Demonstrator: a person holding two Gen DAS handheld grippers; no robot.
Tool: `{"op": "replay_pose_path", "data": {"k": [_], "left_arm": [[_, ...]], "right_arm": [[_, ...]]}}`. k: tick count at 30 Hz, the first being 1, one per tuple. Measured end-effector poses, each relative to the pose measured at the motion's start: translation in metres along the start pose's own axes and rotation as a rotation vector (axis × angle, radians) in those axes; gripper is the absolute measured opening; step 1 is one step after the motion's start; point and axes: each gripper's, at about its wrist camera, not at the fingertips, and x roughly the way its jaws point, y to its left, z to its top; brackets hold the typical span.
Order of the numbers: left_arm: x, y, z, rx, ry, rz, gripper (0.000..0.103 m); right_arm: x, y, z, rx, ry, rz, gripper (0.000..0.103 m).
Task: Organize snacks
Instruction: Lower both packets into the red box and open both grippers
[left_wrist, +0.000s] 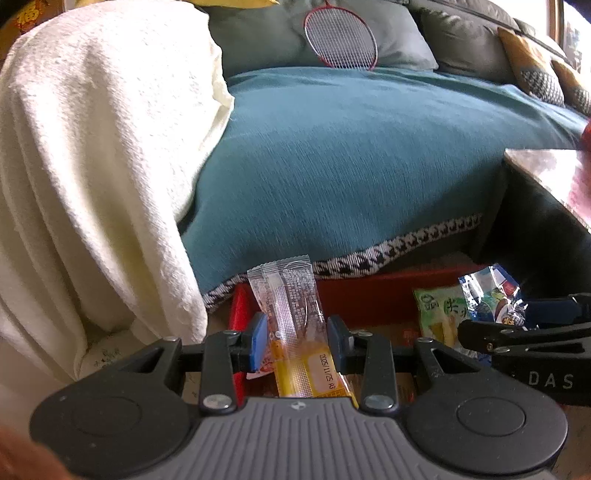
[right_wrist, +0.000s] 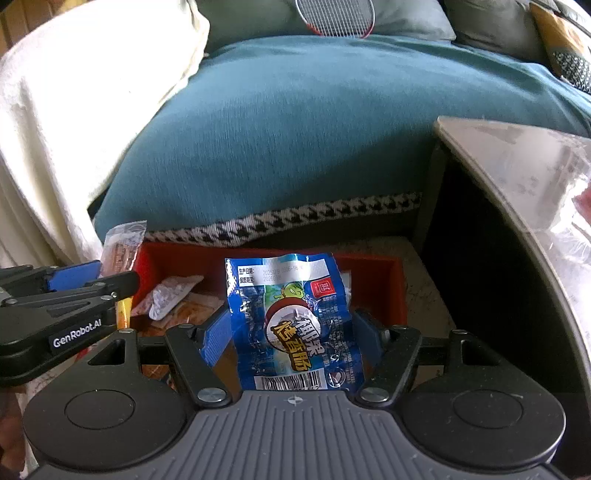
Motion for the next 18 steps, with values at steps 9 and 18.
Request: {"op": "replay_pose_path", "data": {"k": [9,18], "left_arm": [[0.008,-0.001,-0.005,0.006,0.033,0.003,0.029],[0.013,-0.005,-0.011,0.025,0.052,-0.002,0.029]], "right_arm": [[0.009,0.002,-0.005,-0.009,0.035,-0.010,0.076],[0.014,0.002,-0.005,-0.015,0.056,-0.019,0.076]]}}
